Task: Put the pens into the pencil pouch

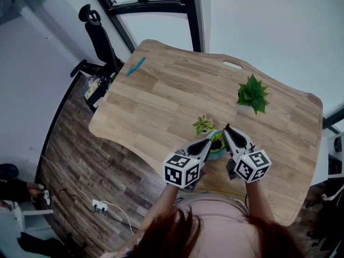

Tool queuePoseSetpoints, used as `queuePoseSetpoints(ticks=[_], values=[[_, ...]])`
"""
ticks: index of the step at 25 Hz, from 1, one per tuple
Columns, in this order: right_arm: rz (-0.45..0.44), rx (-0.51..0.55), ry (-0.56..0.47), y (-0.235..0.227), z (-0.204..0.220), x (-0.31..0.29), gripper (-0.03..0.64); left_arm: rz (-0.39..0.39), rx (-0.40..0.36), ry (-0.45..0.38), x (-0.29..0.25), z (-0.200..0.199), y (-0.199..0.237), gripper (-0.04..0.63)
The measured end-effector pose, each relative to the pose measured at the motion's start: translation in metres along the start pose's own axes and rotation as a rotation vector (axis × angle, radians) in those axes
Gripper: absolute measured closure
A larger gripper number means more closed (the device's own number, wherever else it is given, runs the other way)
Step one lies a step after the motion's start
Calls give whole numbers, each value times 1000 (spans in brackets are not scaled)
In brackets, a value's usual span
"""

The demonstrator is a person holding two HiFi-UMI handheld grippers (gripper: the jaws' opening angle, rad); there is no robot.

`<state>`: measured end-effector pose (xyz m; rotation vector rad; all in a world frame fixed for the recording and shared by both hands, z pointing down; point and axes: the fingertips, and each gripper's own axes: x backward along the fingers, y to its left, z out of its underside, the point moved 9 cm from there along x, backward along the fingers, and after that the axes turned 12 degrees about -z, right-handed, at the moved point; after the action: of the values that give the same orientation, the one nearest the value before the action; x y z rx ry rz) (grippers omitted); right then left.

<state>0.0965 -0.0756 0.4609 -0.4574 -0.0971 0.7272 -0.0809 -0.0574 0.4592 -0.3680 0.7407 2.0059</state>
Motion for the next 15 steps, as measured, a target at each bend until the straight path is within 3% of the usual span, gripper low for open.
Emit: queuePoseSetpoints(ticks=[9,15], values=[[13,38,132,3,12,5,557,1,12,4,-1,2,2,580],[21,17,106,2,6,9,554,1,15,4,0,1,3,580]])
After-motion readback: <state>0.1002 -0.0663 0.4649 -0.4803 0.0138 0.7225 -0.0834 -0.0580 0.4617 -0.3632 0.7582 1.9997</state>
